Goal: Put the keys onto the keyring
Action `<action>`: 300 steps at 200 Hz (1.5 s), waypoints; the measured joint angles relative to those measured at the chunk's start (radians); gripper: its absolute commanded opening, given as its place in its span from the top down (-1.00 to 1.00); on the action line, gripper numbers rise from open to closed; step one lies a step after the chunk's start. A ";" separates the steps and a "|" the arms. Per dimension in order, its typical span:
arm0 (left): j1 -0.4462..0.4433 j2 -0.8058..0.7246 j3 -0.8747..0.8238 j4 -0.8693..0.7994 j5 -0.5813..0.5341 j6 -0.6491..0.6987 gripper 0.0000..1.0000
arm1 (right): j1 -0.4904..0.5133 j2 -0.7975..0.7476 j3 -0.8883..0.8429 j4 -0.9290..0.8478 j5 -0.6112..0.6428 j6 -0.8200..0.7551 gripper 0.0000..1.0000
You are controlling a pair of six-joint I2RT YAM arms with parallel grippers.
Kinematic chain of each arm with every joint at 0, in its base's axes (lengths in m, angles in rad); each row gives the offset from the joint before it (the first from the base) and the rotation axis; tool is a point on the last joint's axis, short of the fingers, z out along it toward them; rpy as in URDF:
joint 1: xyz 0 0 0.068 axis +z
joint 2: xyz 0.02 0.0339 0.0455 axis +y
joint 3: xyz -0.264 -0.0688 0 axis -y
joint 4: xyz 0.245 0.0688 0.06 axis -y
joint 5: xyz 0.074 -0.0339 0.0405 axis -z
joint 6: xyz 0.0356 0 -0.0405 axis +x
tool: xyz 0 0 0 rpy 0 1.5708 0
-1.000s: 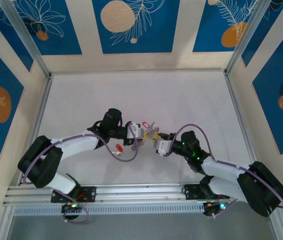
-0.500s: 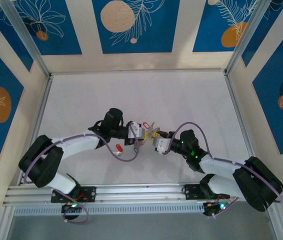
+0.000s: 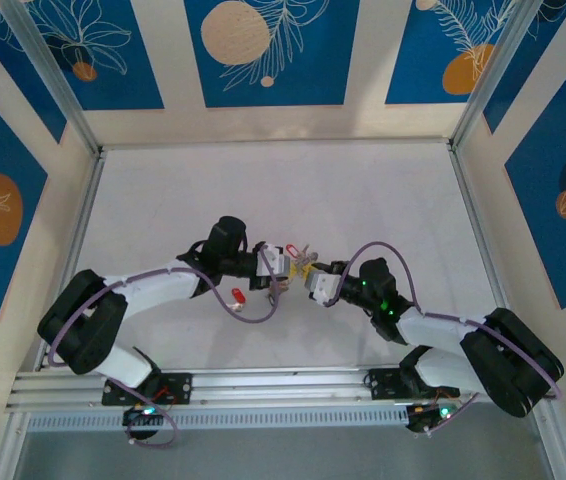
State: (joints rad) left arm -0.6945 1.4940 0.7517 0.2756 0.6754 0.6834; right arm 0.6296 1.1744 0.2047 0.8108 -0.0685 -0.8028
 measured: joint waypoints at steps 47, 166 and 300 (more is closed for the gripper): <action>0.010 -0.001 0.002 0.018 -0.014 0.007 1.00 | -0.047 -0.063 -0.020 -0.023 -0.042 0.019 1.00; 0.018 0.027 0.002 0.050 -0.052 0.007 1.00 | -0.084 -0.092 -0.028 -0.041 -0.112 0.046 1.00; 0.015 0.061 0.004 0.090 -0.090 -0.065 0.73 | -0.120 -0.029 0.008 -0.126 -0.142 0.080 1.00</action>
State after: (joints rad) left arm -0.6792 1.5555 0.7559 0.3660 0.5858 0.6186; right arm 0.5098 1.1450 0.2123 0.6853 -0.2108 -0.7227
